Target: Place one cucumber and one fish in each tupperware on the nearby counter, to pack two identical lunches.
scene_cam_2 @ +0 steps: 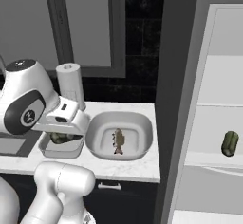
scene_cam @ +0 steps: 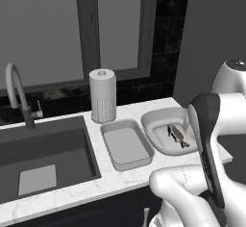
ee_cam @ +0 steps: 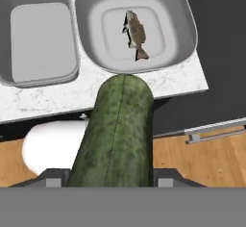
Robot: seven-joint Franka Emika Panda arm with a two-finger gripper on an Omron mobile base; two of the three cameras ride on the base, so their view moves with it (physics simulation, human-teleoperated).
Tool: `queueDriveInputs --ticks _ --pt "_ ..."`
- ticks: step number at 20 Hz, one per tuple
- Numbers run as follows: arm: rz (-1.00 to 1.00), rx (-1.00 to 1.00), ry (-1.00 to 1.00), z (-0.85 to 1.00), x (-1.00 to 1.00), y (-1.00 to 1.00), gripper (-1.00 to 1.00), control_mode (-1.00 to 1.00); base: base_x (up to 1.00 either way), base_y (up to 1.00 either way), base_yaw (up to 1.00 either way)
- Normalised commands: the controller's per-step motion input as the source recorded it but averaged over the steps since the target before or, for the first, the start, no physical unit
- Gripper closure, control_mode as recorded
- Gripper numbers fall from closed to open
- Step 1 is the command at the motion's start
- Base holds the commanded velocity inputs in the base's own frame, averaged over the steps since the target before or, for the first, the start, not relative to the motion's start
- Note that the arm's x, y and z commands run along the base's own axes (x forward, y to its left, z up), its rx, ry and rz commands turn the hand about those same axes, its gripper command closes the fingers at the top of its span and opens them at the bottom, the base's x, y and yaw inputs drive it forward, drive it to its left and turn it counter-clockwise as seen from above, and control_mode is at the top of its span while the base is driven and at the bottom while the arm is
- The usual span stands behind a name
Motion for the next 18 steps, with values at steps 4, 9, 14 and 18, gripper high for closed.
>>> queueDriveInputs --ticks 4,9,14,18 --pt "-0.04 0.00 0.03 -0.01 0.86 0.00 1.00 -1.00 0.00 0.00 0.00" --pt "0.06 0.00 0.05 -0.37 1.00 -0.03 1.00 -1.00 0.00 0.00 0.00" --pt "0.21 0.00 0.13 -0.65 0.93 -0.33 1.00 -1.00 0.00 0.00 0.00" --pt "0.23 0.00 0.15 -0.71 0.77 -0.38 1.00 -1.00 0.00 0.00 0.00"
